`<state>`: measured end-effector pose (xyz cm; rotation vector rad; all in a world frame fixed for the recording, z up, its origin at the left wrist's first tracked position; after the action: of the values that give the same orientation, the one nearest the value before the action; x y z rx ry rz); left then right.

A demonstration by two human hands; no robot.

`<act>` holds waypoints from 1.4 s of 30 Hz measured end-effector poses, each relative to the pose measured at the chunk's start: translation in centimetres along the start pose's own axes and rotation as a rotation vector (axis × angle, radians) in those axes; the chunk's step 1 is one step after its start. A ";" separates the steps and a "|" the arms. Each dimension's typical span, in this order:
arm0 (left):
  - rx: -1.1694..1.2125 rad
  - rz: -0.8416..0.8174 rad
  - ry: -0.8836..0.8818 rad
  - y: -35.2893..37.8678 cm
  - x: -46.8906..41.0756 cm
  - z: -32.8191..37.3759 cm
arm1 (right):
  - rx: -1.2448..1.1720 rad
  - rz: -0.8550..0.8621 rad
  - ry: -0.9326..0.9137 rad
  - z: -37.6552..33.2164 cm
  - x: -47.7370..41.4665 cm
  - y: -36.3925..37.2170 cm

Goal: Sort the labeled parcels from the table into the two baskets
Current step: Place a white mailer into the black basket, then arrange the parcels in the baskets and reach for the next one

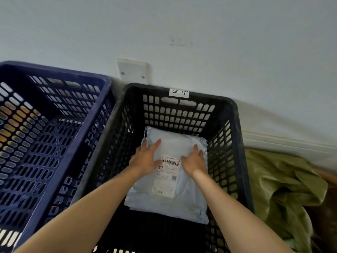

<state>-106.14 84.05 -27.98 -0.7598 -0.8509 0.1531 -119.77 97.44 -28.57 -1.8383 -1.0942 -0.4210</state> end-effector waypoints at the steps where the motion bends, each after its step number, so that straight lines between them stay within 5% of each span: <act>1: 0.004 0.037 0.009 -0.8 0.3 0.3 | -0.004 0.036 -0.029 -0.7 0.2 -0.8; 10: -0.018 0.338 0.173 -8.7 5.2 3.3 | -0.072 0.248 -0.394 -7.9 4.7 -5.6; 18: -0.076 0.559 0.199 -15.6 14.7 0.8 | -0.056 0.225 -0.629 -16.2 10.2 -4.2; 42: 0.083 0.918 -0.217 -19.3 50.7 -39.9 | 0.064 0.030 -1.068 -42.6 31.1 30.1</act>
<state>-46.61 69.02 -0.36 -1.0225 -0.6357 1.0943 -71.40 71.95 -2.17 -2.0235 -1.7157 0.7092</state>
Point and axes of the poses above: each hand's wrist, its own x-axis away from the middle knuckle, its own y-axis out of the palm, z = x × y, the point moved 7 cm from there along -x, towards the middle knuckle, and after that the axes turned 15 degrees about -z, right-handed, at the moved point
